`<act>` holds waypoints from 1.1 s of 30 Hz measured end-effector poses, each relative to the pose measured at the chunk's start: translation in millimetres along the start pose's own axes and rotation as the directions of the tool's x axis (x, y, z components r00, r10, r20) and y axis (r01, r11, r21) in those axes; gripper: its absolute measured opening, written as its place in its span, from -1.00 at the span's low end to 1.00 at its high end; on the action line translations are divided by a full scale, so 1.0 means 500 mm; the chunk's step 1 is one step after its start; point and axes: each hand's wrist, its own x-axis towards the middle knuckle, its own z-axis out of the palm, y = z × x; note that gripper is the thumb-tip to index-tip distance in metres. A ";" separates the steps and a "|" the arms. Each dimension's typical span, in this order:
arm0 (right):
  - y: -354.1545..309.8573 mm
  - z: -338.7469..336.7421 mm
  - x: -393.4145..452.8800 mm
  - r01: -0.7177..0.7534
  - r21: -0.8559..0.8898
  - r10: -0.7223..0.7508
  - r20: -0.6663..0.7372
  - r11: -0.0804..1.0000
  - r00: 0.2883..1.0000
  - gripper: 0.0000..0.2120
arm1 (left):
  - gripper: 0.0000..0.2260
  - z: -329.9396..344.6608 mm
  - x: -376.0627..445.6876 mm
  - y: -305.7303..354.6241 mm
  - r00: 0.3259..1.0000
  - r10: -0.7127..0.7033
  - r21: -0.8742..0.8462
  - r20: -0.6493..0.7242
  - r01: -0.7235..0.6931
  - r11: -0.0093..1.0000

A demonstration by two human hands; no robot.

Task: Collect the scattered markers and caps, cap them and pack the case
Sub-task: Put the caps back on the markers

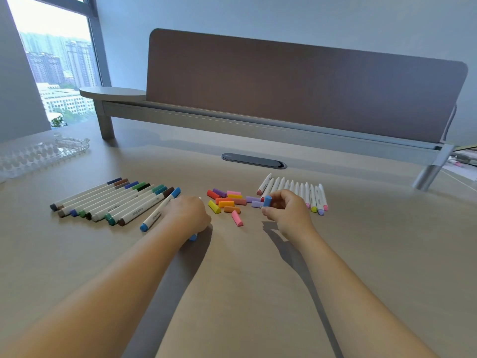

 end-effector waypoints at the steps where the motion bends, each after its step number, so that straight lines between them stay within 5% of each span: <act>1: -0.002 0.000 -0.002 -0.006 0.043 0.006 -0.007 0.999 1.000 -0.79 | -0.67 0.001 -0.005 -0.002 1.000 -0.014 -0.003 -0.003 0.014 1.000; 8: -0.023 0.005 -0.001 -0.073 0.388 0.101 -0.053 0.919 0.993 -0.86 | -0.72 -0.011 -0.057 -0.036 0.969 0.009 -0.312 -0.247 -0.089 0.946; 12: -0.033 0.024 0.010 -0.125 0.540 0.213 -0.103 0.832 0.972 -0.84 | -0.79 -0.015 -0.069 -0.043 0.942 0.211 -0.317 -0.260 -0.290 0.903; 18: -0.037 0.040 0.014 -0.111 0.548 0.218 -0.132 0.829 0.967 -0.80 | -0.80 -0.015 -0.072 -0.049 0.902 0.340 -0.340 -0.267 -0.418 0.842; 23: -0.039 0.048 0.011 -0.149 0.539 0.227 -0.080 0.829 0.971 -0.97 | -0.82 -0.012 -0.068 -0.055 0.905 0.342 -0.366 -0.252 -0.417 0.832; 33: -0.038 0.057 0.018 -0.144 0.418 0.170 -0.025 0.897 0.985 -0.74 | -0.77 -0.012 -0.054 -0.041 0.919 0.301 -0.494 -0.256 -0.392 0.776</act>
